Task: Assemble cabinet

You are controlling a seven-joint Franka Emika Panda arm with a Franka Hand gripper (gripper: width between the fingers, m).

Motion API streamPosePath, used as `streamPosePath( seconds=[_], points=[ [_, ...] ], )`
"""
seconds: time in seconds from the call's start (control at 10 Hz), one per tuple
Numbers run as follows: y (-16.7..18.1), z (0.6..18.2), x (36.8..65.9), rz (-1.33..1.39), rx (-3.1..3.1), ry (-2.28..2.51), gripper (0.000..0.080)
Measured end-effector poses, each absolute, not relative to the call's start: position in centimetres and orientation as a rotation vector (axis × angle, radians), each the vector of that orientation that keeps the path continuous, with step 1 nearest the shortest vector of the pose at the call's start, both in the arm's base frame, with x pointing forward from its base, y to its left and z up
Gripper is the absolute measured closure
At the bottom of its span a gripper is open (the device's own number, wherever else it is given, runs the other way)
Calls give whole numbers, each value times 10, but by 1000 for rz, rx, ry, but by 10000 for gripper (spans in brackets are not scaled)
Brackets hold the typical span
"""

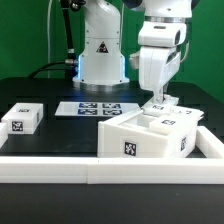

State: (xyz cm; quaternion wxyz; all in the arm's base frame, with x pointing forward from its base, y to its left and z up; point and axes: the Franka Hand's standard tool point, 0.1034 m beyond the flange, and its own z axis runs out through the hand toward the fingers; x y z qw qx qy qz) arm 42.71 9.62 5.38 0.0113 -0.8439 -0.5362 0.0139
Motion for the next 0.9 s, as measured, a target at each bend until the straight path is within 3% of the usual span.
streamPosePath(
  seconds=[0.9],
  points=[
    [79, 54, 433, 55, -2631, -1675, 729]
  ],
)
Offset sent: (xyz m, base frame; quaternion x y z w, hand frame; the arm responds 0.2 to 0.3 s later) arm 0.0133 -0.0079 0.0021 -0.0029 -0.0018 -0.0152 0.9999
